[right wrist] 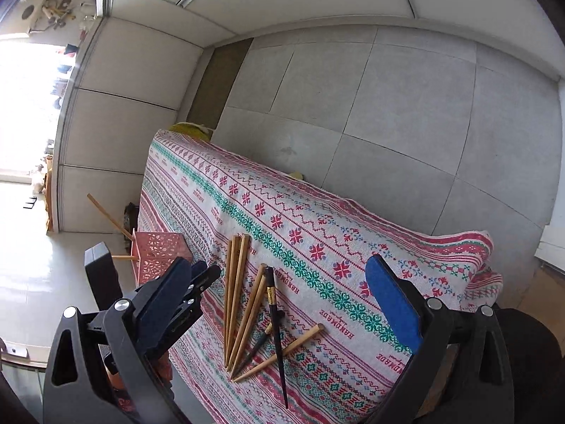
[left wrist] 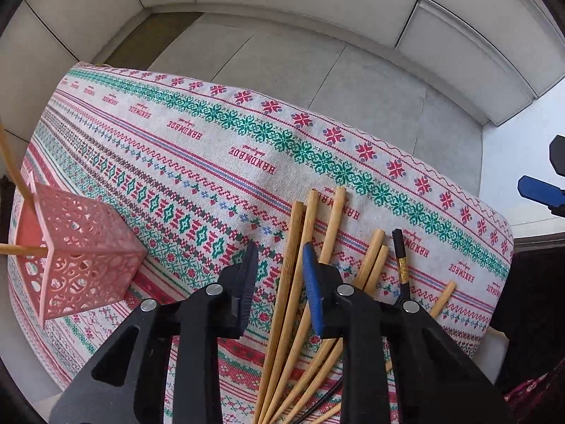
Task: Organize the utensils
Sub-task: 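Lower the left gripper onto the chopstick pile and grasp one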
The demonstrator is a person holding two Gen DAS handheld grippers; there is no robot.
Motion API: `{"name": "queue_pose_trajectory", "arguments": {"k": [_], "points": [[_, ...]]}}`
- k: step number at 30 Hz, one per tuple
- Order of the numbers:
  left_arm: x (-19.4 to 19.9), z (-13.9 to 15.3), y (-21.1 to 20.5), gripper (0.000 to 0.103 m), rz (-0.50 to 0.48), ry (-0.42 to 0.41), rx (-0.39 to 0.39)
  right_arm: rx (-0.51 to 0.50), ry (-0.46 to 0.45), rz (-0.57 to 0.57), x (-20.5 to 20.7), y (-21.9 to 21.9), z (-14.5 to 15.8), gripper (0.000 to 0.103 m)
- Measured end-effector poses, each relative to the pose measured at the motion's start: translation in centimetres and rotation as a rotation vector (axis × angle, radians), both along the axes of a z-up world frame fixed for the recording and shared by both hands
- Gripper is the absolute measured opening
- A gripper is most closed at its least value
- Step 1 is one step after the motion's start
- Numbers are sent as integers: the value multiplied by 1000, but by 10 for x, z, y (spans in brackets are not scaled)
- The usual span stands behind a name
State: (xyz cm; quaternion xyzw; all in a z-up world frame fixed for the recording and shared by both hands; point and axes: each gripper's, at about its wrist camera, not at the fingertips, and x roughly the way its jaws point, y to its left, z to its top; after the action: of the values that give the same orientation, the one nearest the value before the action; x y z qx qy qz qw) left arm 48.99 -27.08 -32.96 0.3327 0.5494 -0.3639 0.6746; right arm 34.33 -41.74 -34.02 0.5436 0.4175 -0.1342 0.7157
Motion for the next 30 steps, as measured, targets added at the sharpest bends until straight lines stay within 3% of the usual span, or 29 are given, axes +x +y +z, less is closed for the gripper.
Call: {"name": "queue_pose_trajectory", "arguments": {"k": [3, 11, 16, 21, 24, 27, 29, 30], "points": [[7, -9, -8, 26, -4, 5, 16, 26, -3, 0, -1, -5, -2, 96], [11, -23, -23, 14, -51, -12, 69, 39, -9, -9, -4, -11, -2, 96], [4, -36, -26, 9, -105, 48, 116, 30, -3, 8, -2, -7, -1, 96], [6, -41, -24, 9, -44, 81, 128, 47, -19, 21, 10, 0, 2, 96], [13, -41, -9, 7, 79, 76, 64, 1, -24, 103, 35, 12, 14, 96], [7, -17, 26, 7, 206, 26, -66, -10, -8, 182, 61, 25, 15, 84], [-5, 13, 51, 7, 257, -13, -164, 62, 59, 236, 79, 34, -3, 62], [-11, 29, 64, 7, 284, -28, -210, 101, 96, 262, 87, 40, -13, 55]]}}
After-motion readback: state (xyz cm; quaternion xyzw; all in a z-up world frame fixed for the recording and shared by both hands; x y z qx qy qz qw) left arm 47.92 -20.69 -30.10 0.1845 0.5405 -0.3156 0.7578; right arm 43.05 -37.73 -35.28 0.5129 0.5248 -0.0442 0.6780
